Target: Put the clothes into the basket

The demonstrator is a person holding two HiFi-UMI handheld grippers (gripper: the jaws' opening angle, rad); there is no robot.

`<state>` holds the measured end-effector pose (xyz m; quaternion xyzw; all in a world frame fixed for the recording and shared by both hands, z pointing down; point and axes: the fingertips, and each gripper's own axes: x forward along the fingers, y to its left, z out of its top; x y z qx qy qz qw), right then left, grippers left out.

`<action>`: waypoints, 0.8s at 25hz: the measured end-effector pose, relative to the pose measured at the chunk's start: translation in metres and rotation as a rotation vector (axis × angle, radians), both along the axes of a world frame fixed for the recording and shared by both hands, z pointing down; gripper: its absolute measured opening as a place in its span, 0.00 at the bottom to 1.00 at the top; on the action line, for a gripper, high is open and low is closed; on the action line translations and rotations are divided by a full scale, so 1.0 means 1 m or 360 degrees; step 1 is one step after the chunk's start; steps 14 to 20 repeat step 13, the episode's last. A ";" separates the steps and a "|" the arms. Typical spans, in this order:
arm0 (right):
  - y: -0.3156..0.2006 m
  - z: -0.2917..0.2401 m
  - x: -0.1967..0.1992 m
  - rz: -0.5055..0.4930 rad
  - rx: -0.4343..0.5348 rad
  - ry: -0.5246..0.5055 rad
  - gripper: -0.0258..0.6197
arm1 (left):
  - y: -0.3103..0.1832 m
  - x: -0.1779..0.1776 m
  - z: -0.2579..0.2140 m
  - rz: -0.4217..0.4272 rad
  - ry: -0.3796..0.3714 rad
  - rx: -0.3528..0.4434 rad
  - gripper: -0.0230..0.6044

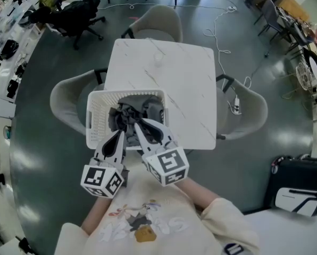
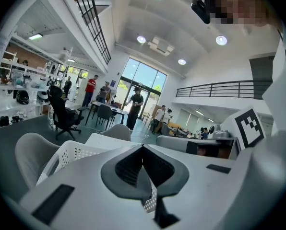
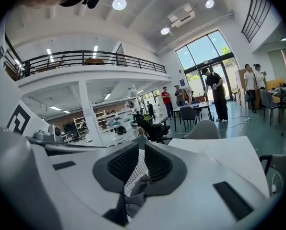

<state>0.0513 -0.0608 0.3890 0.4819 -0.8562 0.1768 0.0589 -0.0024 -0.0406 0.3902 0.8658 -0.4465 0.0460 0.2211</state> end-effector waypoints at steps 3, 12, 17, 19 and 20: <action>-0.002 -0.002 0.002 0.0001 0.0014 0.0003 0.11 | -0.001 0.003 -0.001 0.0008 -0.0013 0.0017 0.05; 0.000 0.006 0.008 -0.0016 0.0007 0.0008 0.11 | -0.002 0.009 0.004 0.0016 -0.0005 0.0005 0.05; 0.000 0.007 0.009 -0.0019 0.0002 0.0008 0.11 | -0.002 0.010 0.005 0.0018 -0.0006 0.0005 0.05; 0.000 0.007 0.009 -0.0019 0.0002 0.0008 0.11 | -0.002 0.010 0.005 0.0018 -0.0006 0.0005 0.05; 0.000 0.007 0.009 -0.0019 0.0002 0.0008 0.11 | -0.002 0.010 0.005 0.0018 -0.0006 0.0005 0.05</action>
